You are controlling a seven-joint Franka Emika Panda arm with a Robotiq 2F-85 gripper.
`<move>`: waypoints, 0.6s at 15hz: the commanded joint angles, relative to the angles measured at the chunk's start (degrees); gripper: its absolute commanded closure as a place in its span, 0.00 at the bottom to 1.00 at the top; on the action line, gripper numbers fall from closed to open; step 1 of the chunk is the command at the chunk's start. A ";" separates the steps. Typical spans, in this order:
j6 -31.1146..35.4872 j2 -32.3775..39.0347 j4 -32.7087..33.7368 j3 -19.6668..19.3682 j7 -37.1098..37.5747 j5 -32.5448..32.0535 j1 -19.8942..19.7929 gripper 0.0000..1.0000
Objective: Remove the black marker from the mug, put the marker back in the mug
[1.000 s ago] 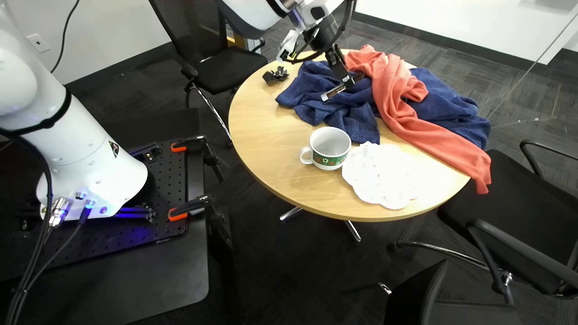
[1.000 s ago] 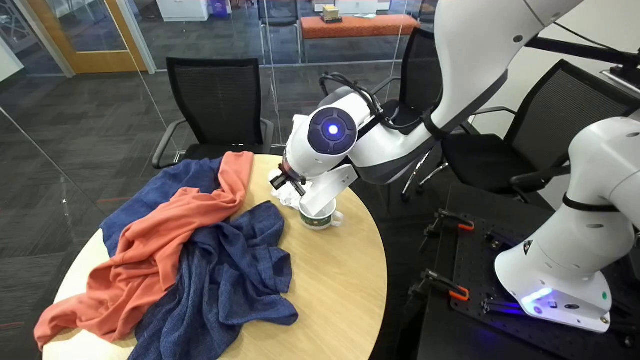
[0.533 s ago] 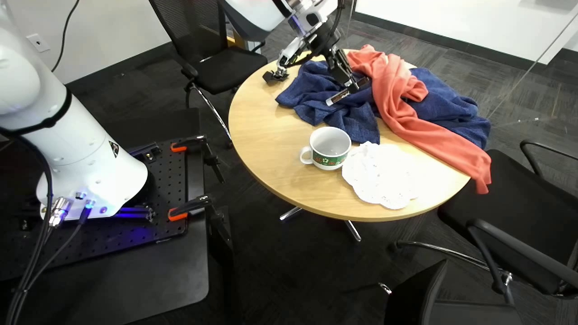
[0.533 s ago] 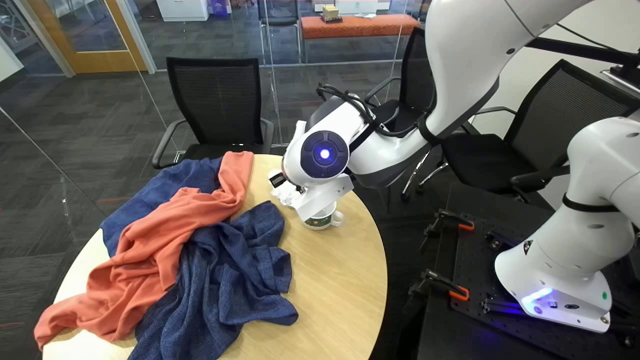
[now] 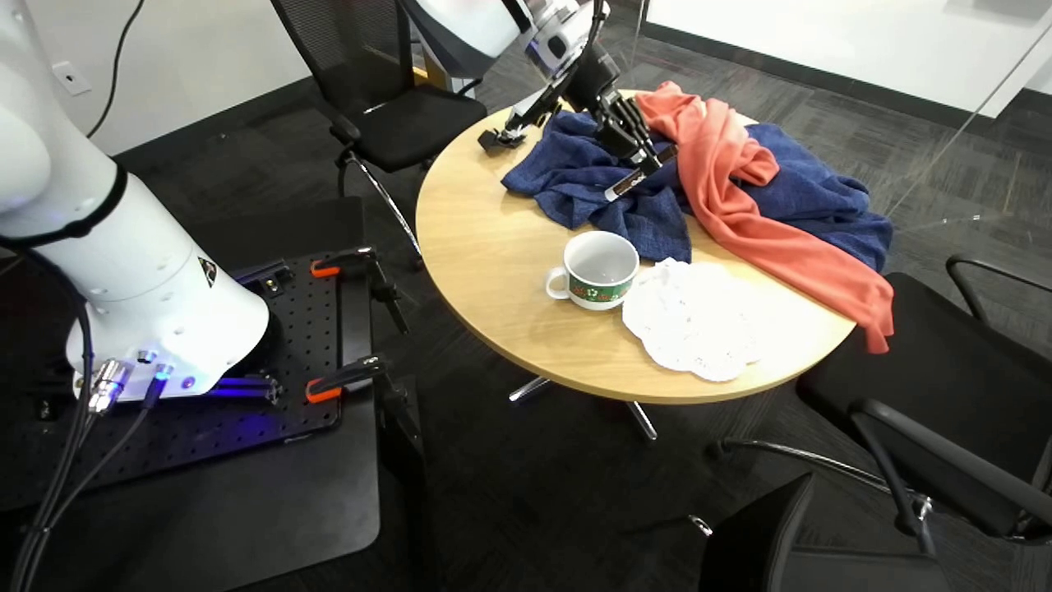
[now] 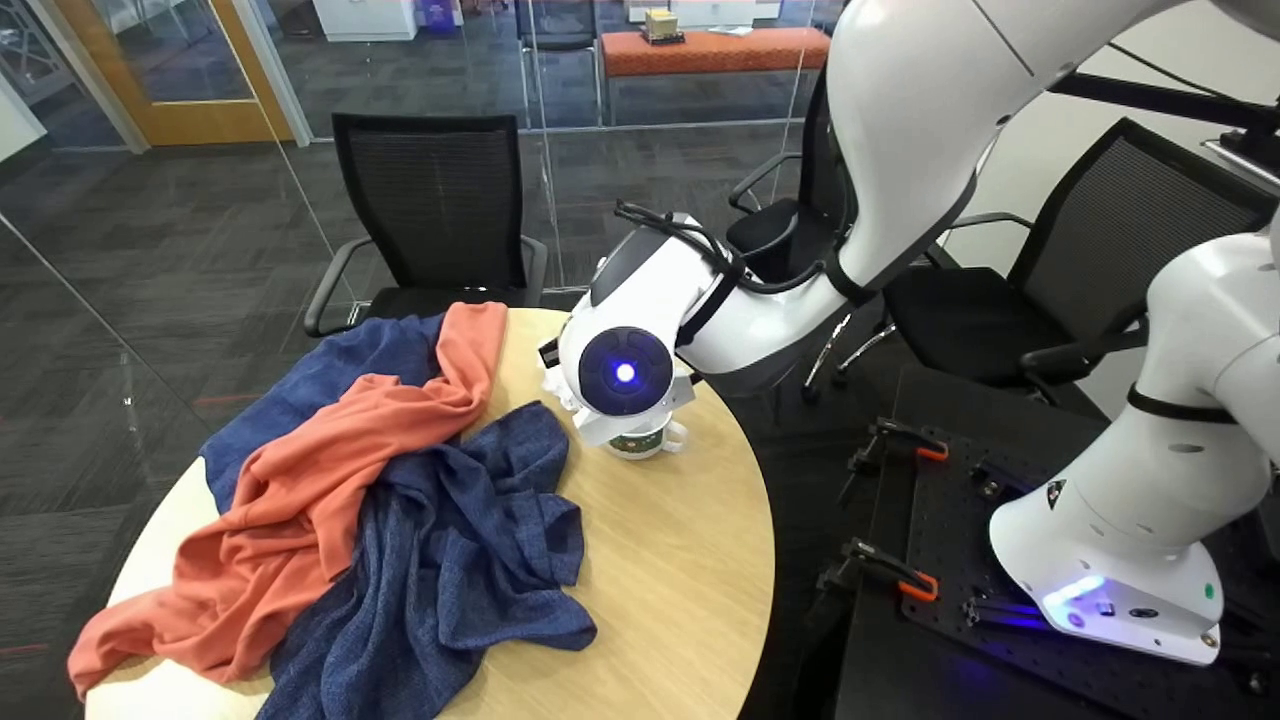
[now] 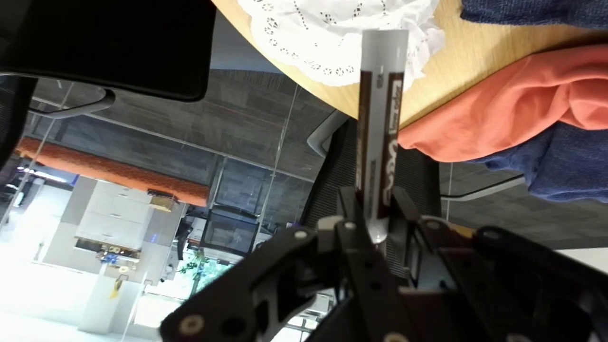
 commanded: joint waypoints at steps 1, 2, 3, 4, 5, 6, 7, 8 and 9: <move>-6.92 1.40 1.47 5.97 5.80 -2.14 -4.54 0.95; -8.77 1.90 1.71 7.07 6.65 -1.89 -5.29 0.95; -10.29 2.33 1.90 8.00 7.22 -1.67 -5.88 0.95; -11.66 2.87 2.15 8.81 7.53 -1.20 -6.45 0.95; -12.87 3.34 2.35 9.49 7.73 -0.81 -6.92 0.95; -13.89 3.87 2.56 10.02 8.05 -0.69 -7.29 0.95; -14.96 4.43 2.85 10.51 8.29 -0.38 -7.58 0.95; -15.86 4.95 3.03 10.88 9.10 -0.36 -7.79 0.95; -16.61 5.51 3.22 11.17 9.63 -0.18 -7.97 0.95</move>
